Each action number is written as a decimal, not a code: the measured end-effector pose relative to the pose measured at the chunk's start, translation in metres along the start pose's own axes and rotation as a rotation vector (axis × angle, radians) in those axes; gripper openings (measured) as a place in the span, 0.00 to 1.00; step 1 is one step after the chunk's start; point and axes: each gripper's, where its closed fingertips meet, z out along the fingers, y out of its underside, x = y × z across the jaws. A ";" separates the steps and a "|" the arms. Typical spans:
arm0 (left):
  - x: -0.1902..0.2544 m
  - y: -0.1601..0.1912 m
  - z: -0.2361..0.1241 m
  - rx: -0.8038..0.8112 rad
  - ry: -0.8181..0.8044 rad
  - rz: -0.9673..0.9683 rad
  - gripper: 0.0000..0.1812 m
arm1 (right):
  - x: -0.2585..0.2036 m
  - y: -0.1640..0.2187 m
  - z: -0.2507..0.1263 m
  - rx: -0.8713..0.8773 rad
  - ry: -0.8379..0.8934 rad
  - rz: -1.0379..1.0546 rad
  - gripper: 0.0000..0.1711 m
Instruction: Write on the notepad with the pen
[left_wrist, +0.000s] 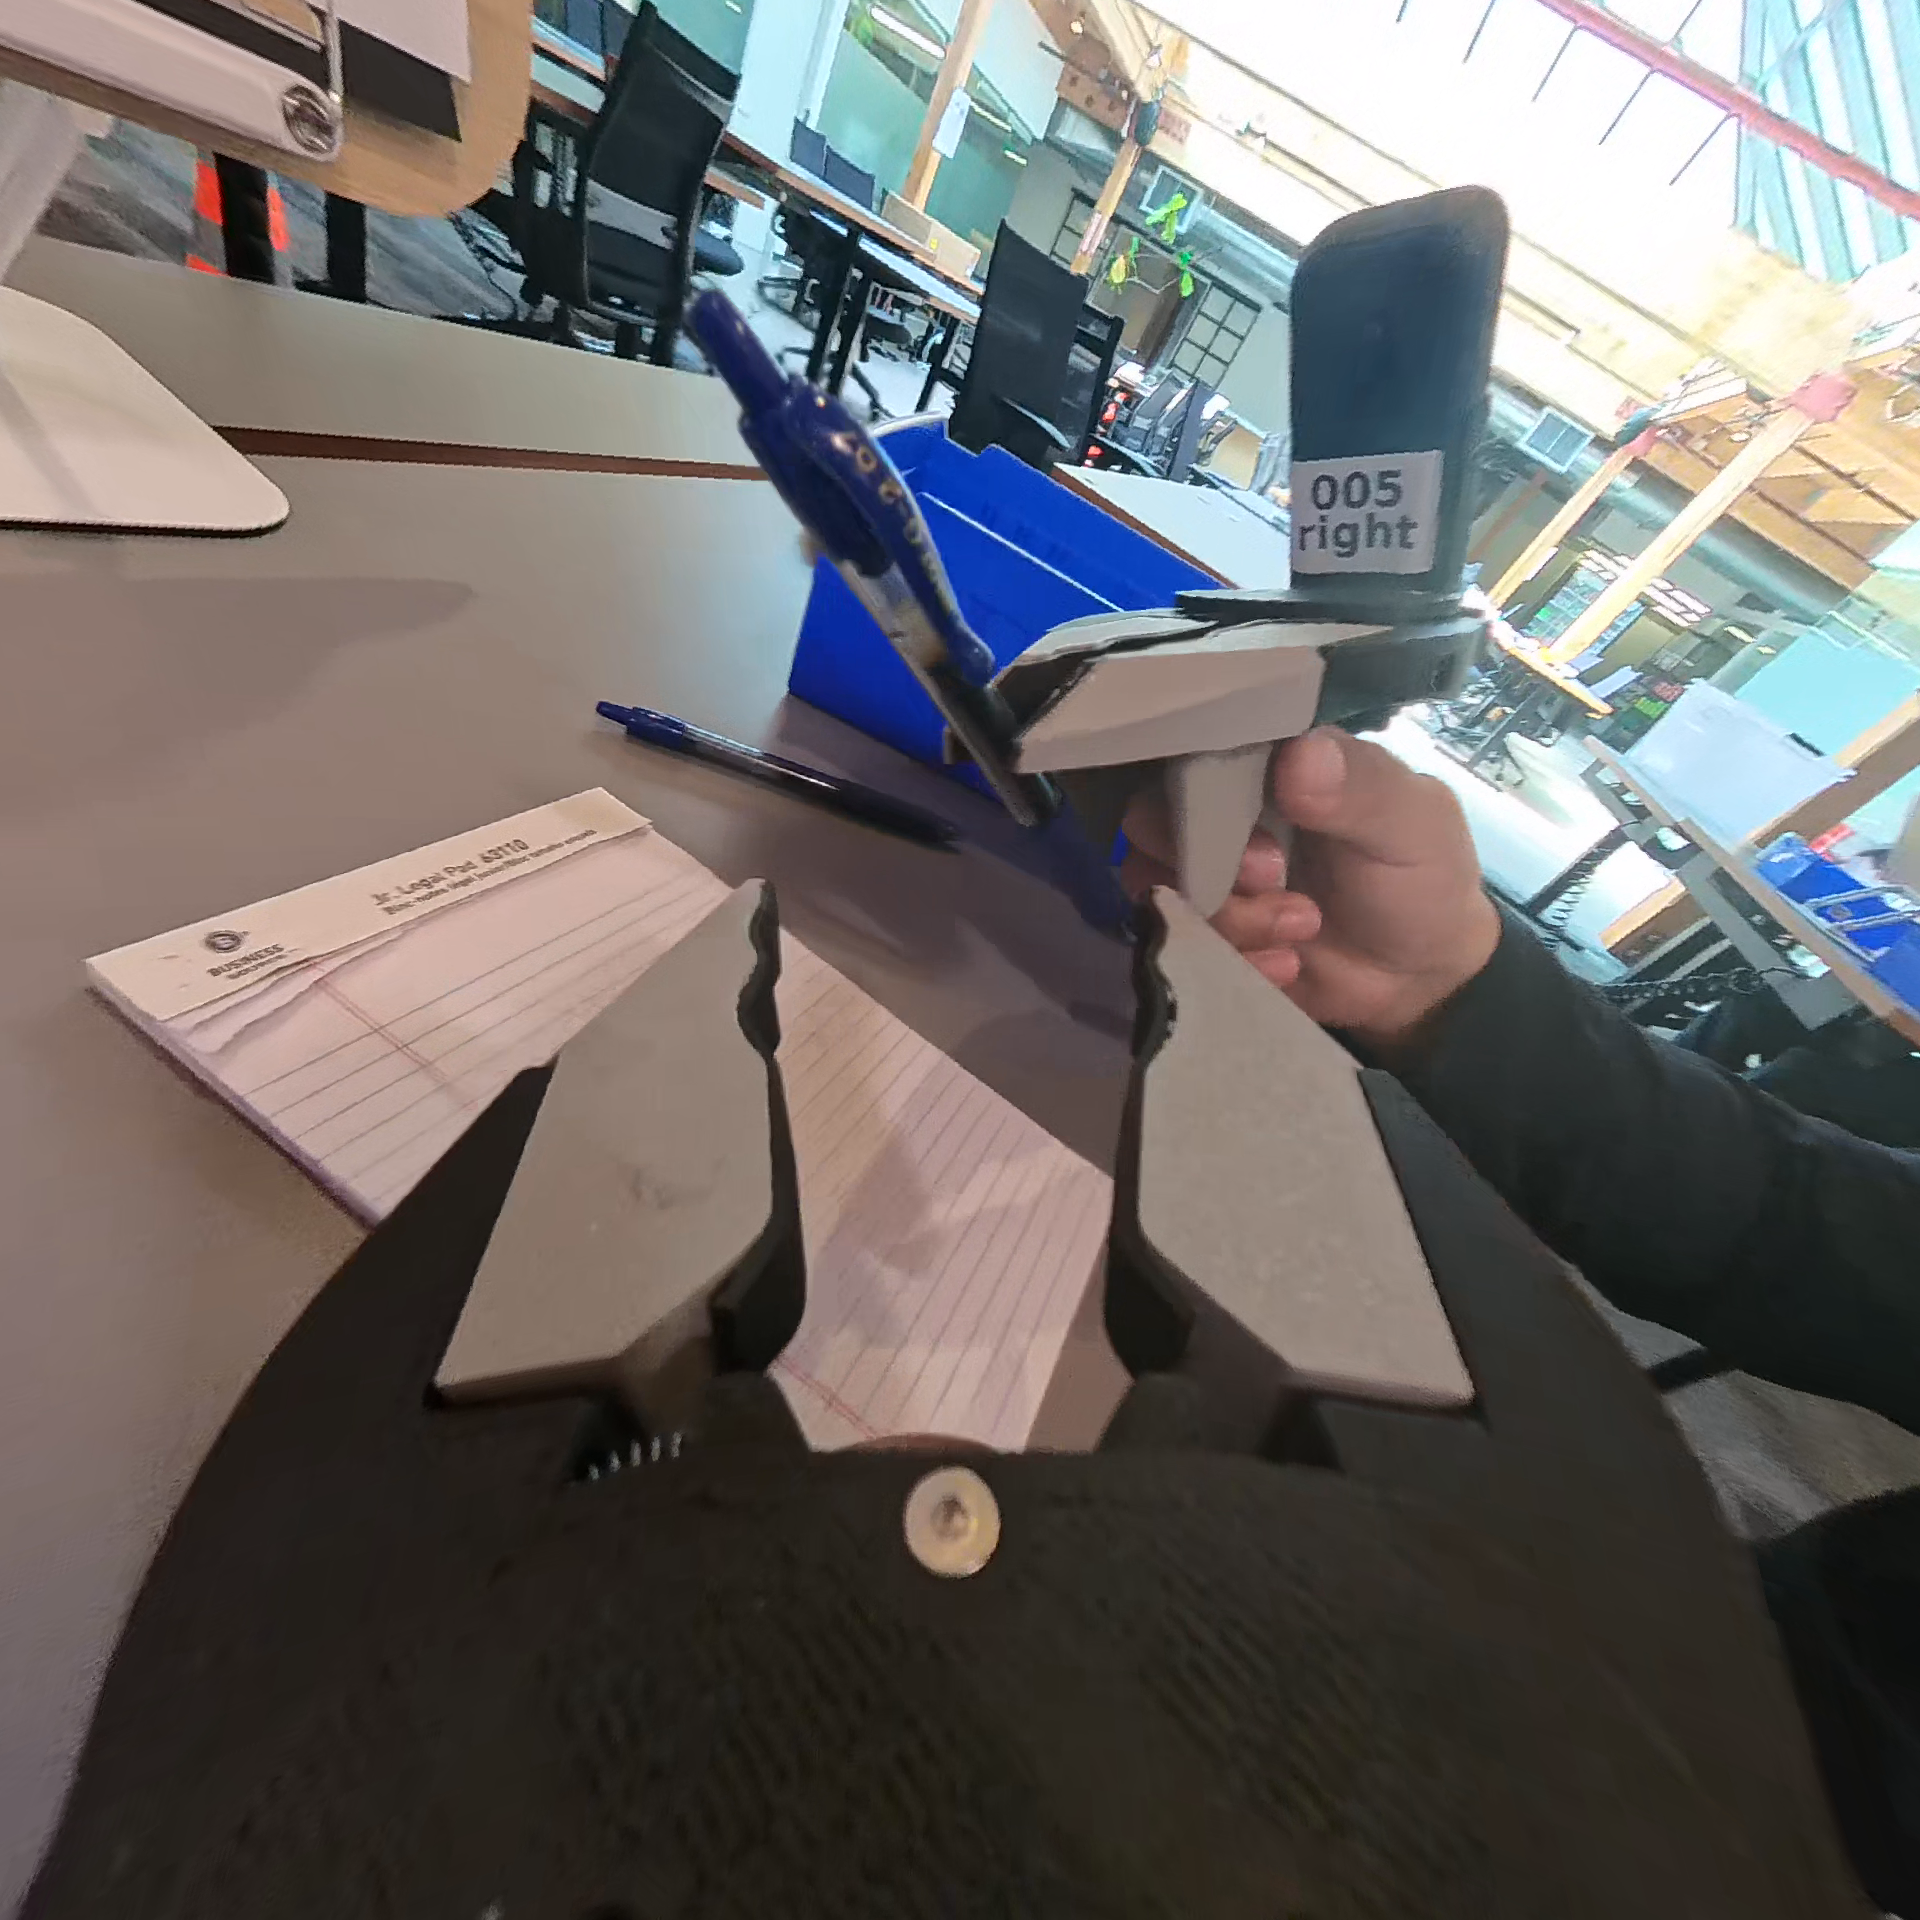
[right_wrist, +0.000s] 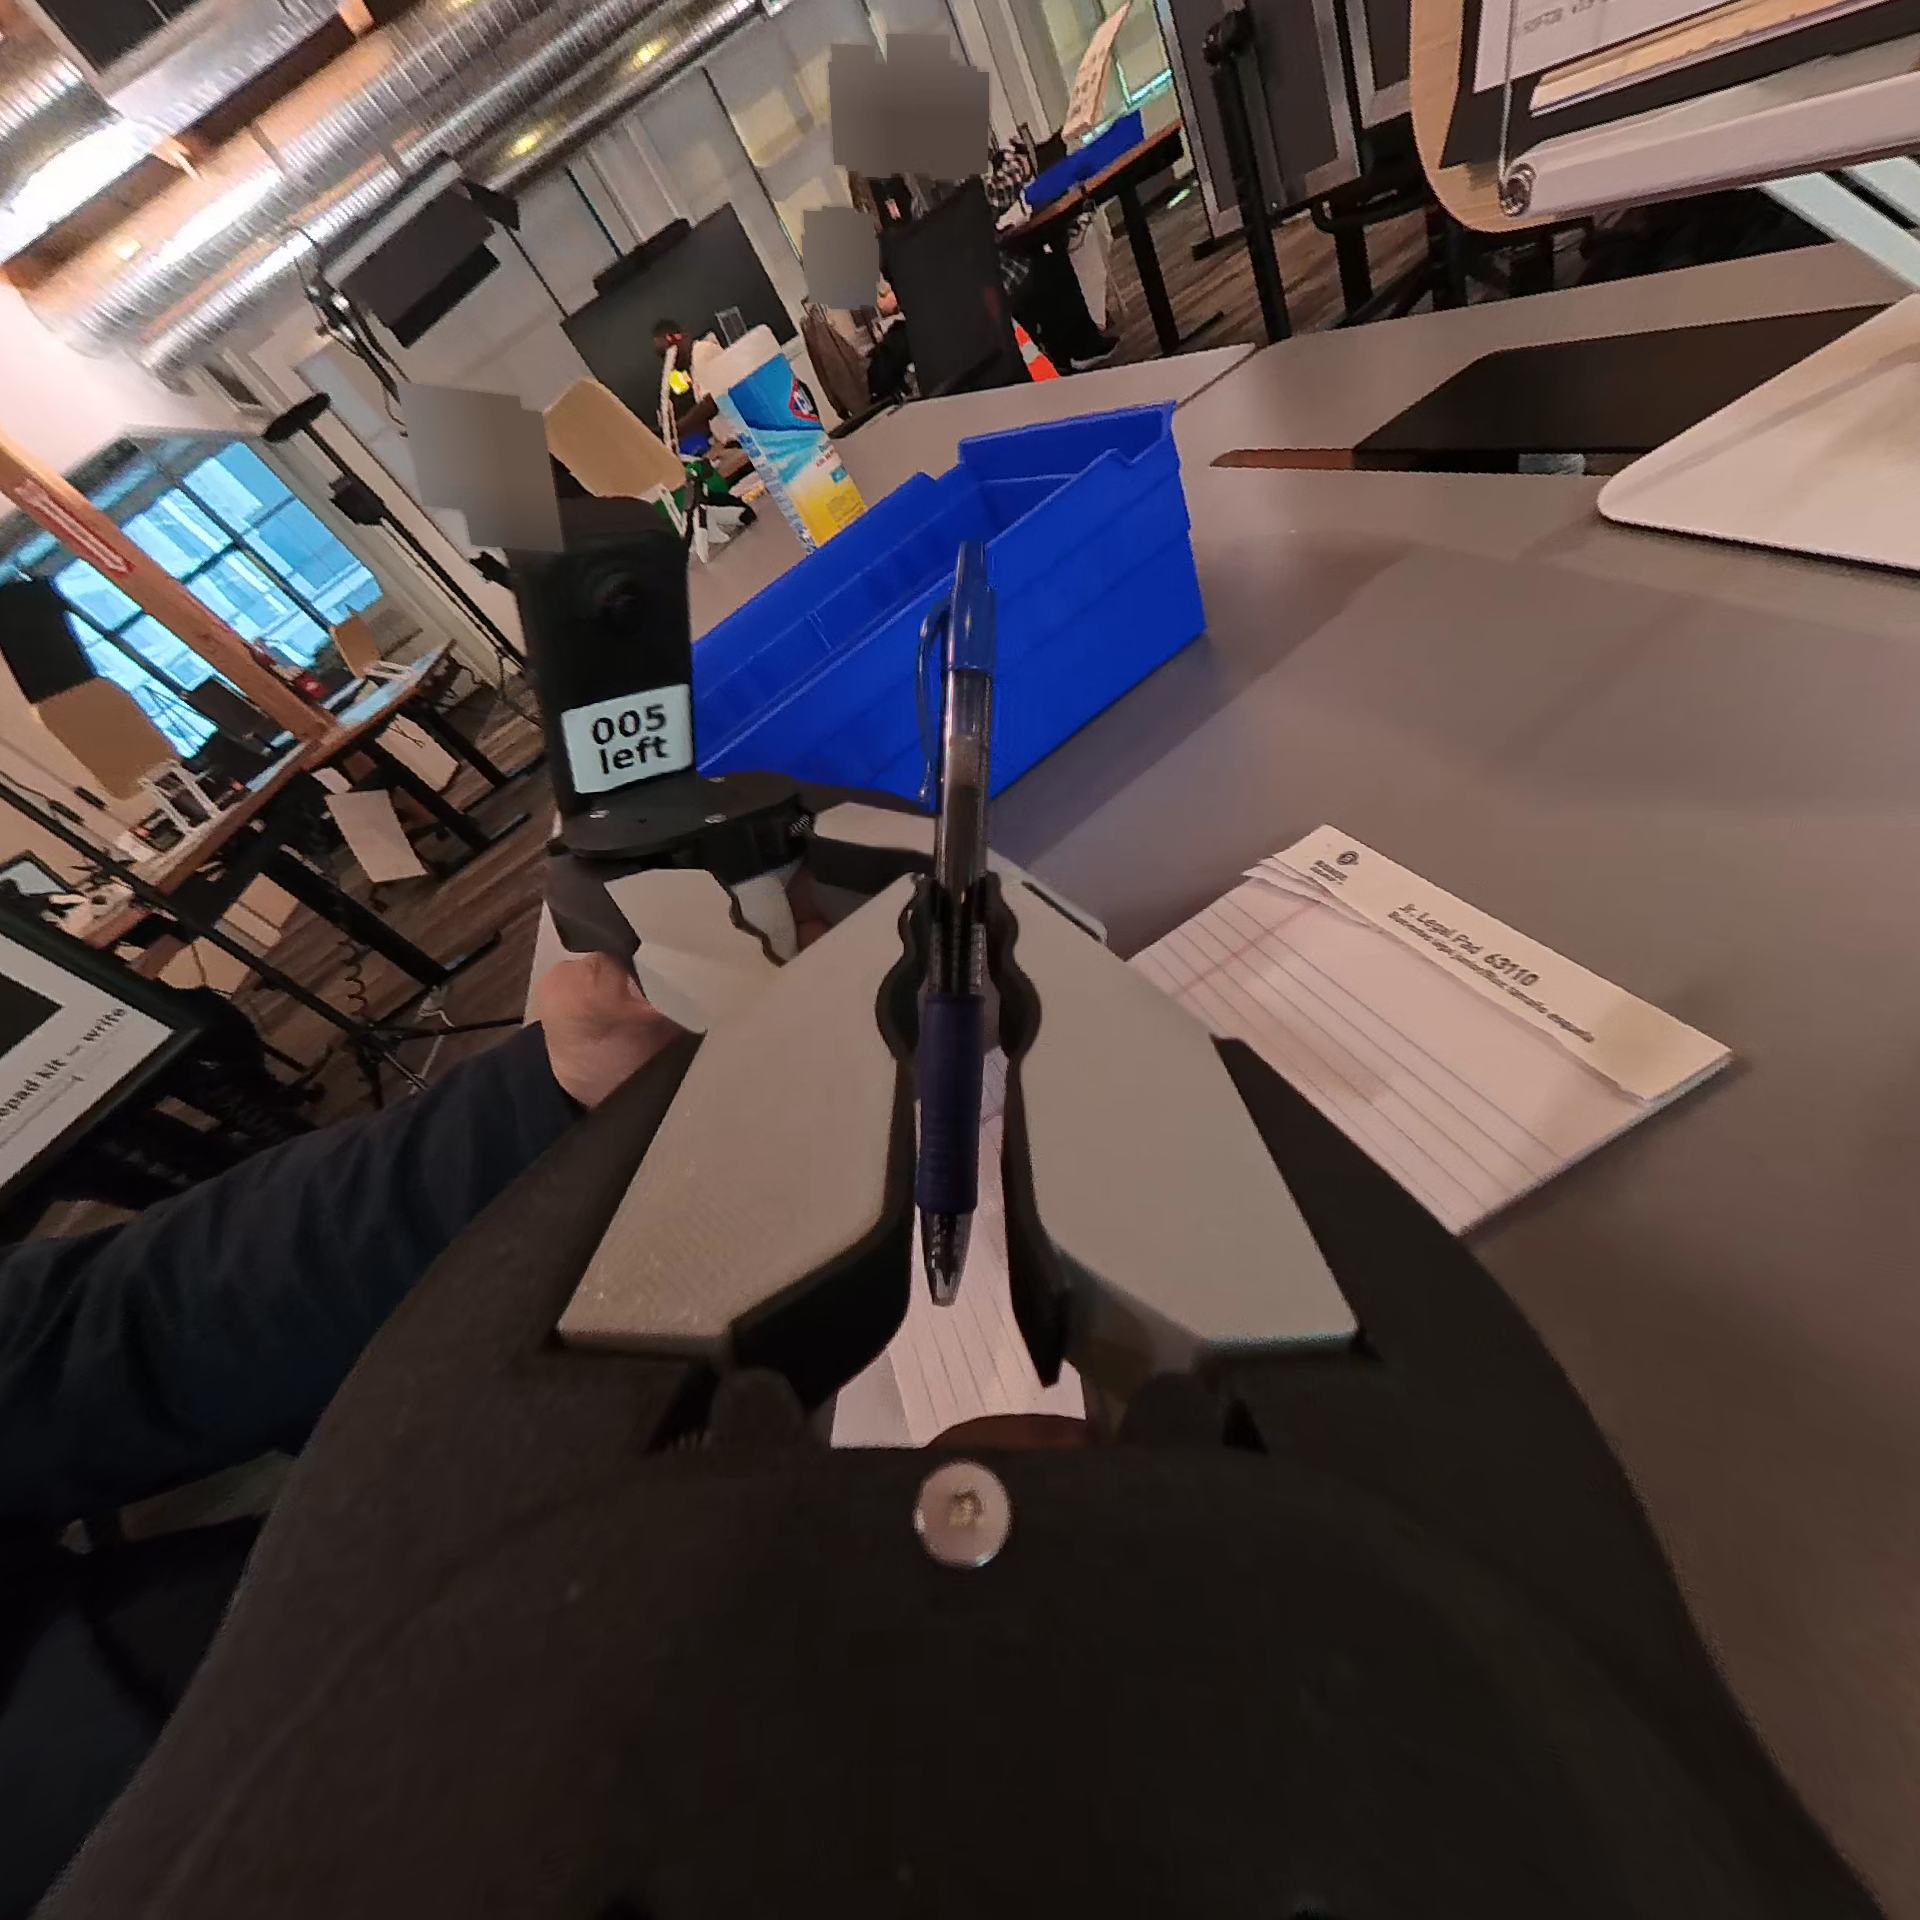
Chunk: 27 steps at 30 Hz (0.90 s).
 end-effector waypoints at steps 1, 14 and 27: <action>0.004 0.001 0.002 -0.005 0.021 -0.003 0.38 | -0.002 0.000 0.001 0.001 -0.010 0.000 0.03; 0.013 0.003 0.006 -0.009 0.059 0.006 0.32 | -0.021 0.005 0.008 -0.018 -0.107 -0.007 0.04; -0.005 0.015 0.003 -0.148 -0.195 0.331 0.05 | 0.002 0.009 -0.003 -0.087 0.032 -0.107 0.04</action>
